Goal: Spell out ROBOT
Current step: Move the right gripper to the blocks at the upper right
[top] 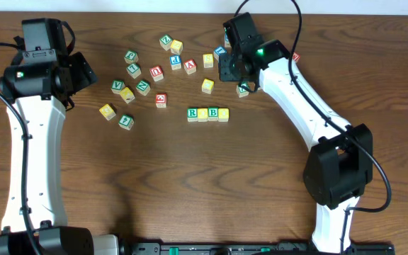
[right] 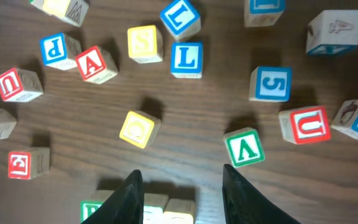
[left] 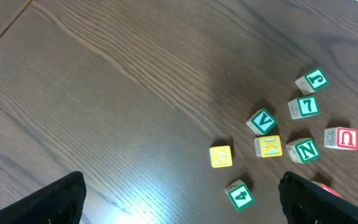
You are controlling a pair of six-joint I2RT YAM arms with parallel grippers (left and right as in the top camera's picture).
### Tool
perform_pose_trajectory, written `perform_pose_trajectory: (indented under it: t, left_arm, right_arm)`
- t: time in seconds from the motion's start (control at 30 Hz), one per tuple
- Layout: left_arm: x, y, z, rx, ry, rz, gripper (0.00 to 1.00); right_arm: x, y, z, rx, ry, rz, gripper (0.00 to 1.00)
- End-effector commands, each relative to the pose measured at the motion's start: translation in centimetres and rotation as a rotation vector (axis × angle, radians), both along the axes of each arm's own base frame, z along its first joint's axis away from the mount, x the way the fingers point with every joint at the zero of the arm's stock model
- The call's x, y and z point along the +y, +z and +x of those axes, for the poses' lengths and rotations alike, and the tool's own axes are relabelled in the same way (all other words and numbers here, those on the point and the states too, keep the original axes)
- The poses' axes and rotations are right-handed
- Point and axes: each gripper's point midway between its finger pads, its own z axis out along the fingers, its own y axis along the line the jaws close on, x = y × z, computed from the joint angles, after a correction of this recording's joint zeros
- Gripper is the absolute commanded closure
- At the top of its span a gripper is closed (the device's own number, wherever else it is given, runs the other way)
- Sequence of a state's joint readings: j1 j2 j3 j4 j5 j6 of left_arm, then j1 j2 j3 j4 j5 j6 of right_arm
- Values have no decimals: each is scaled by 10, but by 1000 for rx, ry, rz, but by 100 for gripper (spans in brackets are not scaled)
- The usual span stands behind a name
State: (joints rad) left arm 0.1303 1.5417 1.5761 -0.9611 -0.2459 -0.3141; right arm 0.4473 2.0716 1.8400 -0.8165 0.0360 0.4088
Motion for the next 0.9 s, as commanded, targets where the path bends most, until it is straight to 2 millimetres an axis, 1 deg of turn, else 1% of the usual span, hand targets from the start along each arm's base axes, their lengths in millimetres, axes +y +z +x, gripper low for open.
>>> perform_pose_trajectory:
  t: [0.0,0.1,0.3,0.37,0.53,0.6,0.67,0.73,0.8,0.87]
  left_arm:
    - [4,-1,-4,7,14,13,2]
    - [4,-1,-4,7,14,13,2]
    - [4,-1,-4,7,14,13,2]
    - [4,-1,-4,7,14,13,2]
    - [4,-1,-4,6,14,13,2]
    - [4,-1,-4,7,14,13,2]
    - [4,-1,-4,7,14,13,2]
    - [4,-1,-4,7,14,13,2]
    - [4,-1,-4,7,14,13,2]
    - [4,-1,-4,7,14,13,2]
  right_arm:
    - [-23,9,16,-42,-54,-19,64]
    - [-21,11,20,-51,-49,9,63]
    - [4,10,28,-87,-1,71,64]
    - [10,11,33,-97,6,82,64]
    - [14,25,42,-119,31,75,63]
    - [11,29,43,-126,30,65,63]
    - [1,31,43,-118,6,35,64]
    - [-7,29,41,-101,-7,20,64]
    - [-19,24,39,-66,-38,14,64]
    - [-31,20,36,-33,-77,12,67]
